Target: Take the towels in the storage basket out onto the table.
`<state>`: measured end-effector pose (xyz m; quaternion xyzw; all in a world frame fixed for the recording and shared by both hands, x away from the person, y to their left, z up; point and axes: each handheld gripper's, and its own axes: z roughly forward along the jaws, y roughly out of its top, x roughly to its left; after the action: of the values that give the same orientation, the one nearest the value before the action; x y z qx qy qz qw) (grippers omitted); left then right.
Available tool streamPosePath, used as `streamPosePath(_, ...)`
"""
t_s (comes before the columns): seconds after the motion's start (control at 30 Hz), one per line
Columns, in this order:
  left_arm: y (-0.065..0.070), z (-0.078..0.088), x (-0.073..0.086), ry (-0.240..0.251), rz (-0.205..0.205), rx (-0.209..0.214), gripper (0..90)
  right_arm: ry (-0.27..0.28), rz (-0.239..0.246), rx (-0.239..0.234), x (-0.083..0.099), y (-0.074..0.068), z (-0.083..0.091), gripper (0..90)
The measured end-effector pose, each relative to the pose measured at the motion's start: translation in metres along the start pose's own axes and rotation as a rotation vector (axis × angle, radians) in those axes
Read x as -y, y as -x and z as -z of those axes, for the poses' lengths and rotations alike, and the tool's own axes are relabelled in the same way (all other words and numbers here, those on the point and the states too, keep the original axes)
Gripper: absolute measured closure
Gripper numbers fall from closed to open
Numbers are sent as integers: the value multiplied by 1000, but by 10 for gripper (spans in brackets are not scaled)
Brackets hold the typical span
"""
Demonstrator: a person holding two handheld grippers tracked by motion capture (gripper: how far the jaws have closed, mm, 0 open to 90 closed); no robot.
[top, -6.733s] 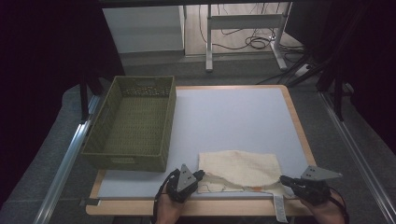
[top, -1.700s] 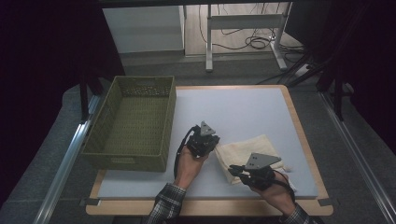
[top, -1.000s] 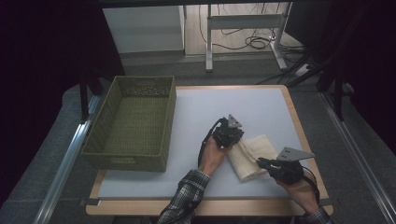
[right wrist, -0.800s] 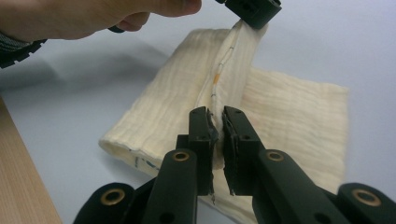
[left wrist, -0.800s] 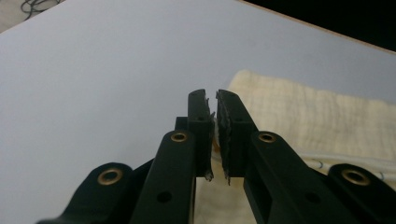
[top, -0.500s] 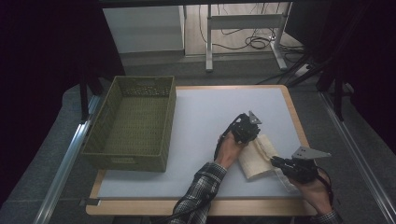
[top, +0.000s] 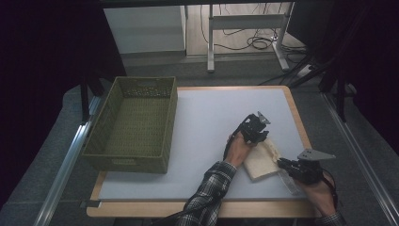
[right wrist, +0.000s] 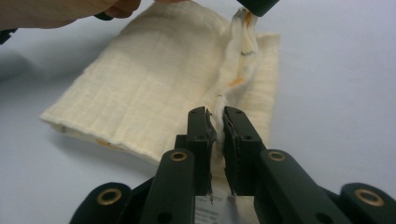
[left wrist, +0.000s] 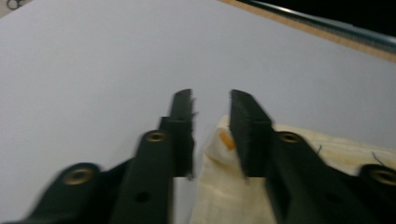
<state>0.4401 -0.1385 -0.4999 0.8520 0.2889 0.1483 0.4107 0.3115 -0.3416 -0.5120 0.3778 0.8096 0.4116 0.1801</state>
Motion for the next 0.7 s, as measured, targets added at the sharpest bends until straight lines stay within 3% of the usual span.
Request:
streamPosePath(0.2,-6,14,-3,35,29,-28,406,10,-21,66,0,10,9,673)
streamPosePath(0.43,-15,43,11,33,40,-42,380,23,-21,99,-11,15,19,608)
streamPosePath(0.57,-17,59,26,15,44,-47,396,-10,-13,83,-17,14,10,575)
streamPosePath(0.7,-21,72,46,0,82,-14,405,-46,-17,92,-15,15,1,570)
